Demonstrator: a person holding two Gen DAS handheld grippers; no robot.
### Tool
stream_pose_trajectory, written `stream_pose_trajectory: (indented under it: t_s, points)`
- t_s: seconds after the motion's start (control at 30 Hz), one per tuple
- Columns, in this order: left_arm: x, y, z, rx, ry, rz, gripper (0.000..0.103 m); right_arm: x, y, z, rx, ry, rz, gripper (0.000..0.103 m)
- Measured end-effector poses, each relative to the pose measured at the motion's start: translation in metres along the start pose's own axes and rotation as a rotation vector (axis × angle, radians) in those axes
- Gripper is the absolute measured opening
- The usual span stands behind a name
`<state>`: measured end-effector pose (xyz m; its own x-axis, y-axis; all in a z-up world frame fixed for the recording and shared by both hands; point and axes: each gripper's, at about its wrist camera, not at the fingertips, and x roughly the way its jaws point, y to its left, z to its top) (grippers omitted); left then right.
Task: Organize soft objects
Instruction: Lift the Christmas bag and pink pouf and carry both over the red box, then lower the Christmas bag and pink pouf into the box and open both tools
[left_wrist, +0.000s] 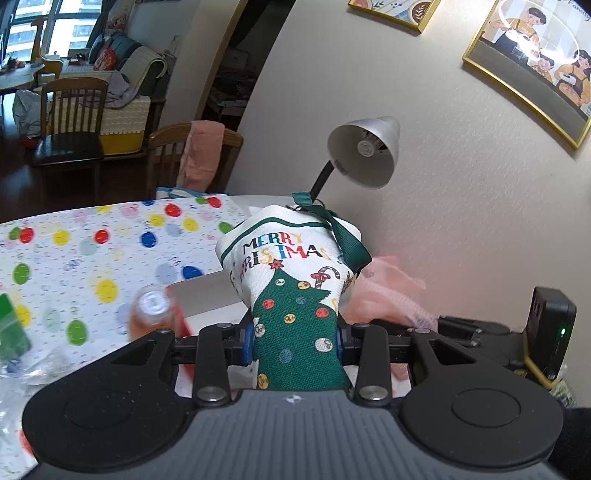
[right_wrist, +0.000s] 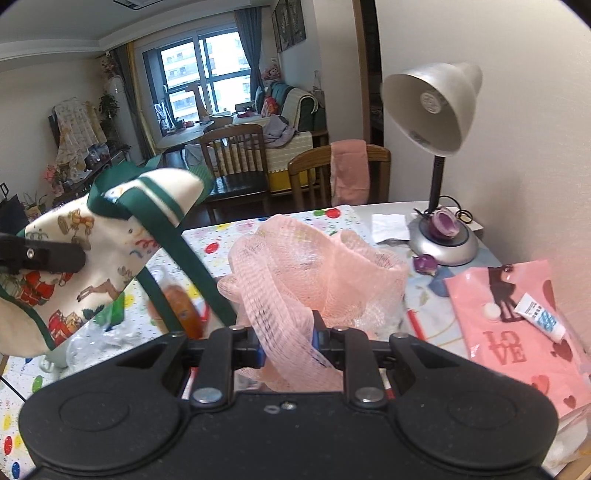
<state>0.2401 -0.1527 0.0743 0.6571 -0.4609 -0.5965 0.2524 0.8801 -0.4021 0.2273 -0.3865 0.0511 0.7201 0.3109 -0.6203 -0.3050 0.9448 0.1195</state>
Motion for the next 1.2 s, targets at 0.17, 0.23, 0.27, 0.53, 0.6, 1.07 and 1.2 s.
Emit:
stream_pose_trajectory:
  t_s: [0.17, 0.23, 0.27, 0.53, 0.6, 1.07, 1.2]
  points:
    - [0.032, -0.02, 0.009, -0.02, 0.006, -0.012, 0.036, 0.004, -0.022, 0.002, -0.005, 0.008, -0.006, 0.02]
    - [0.045, -0.026, 0.011, -0.026, 0.009, -0.006, 0.036, 0.006, -0.031, 0.003, -0.006, 0.013, -0.005, 0.02]
    - [0.053, -0.028, 0.011, -0.027, 0.012, 0.003, 0.036, 0.008, -0.034, 0.003, -0.008, 0.018, -0.004, 0.02]
    - [0.113, -0.022, -0.001, -0.052, 0.077, 0.13, 0.036, 0.036, -0.058, 0.002, -0.024, 0.072, 0.003, 0.021]
    - [0.125, -0.016, -0.004, -0.075, 0.099, 0.152, 0.036, 0.043, -0.06, 0.001, -0.036, 0.084, 0.008, 0.021]
    - [0.185, 0.003, -0.025, -0.032, 0.162, 0.333, 0.036, 0.101, -0.06, -0.009, -0.065, 0.171, 0.024, 0.022]
    - [0.197, 0.008, -0.032, -0.017, 0.185, 0.348, 0.036, 0.112, -0.059, -0.011, -0.061, 0.195, 0.034, 0.024]
